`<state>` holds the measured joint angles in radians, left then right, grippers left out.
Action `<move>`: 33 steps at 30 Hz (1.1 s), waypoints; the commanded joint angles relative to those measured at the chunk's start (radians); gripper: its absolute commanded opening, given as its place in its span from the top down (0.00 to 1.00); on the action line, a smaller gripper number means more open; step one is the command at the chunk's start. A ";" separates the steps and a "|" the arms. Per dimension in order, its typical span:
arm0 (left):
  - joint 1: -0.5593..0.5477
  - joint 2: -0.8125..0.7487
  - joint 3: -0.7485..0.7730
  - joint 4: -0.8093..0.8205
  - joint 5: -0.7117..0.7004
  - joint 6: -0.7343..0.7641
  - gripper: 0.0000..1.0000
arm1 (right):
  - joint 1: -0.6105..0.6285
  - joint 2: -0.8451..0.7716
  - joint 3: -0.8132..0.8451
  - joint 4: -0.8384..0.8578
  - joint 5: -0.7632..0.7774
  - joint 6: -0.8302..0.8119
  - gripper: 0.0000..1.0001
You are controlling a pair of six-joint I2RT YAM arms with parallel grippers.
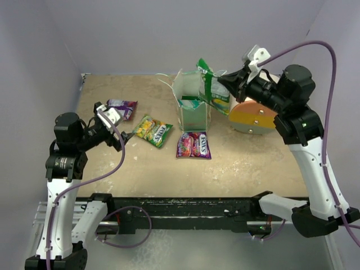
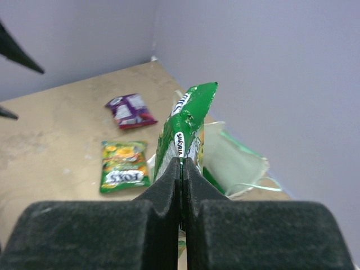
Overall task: Place the snacks into the paper bag
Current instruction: Place the snack in the paper bag.
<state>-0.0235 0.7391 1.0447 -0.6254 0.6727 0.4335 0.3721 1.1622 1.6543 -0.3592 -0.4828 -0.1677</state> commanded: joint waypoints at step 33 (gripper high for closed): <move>0.034 -0.079 -0.061 0.086 0.037 -0.016 0.01 | 0.149 0.456 0.289 0.138 0.349 -0.122 1.00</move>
<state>0.0002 0.6655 0.9848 -0.5846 0.6807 0.4286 0.5240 1.6180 1.9305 -0.3344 -0.1646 -0.2302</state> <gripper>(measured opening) 0.992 0.009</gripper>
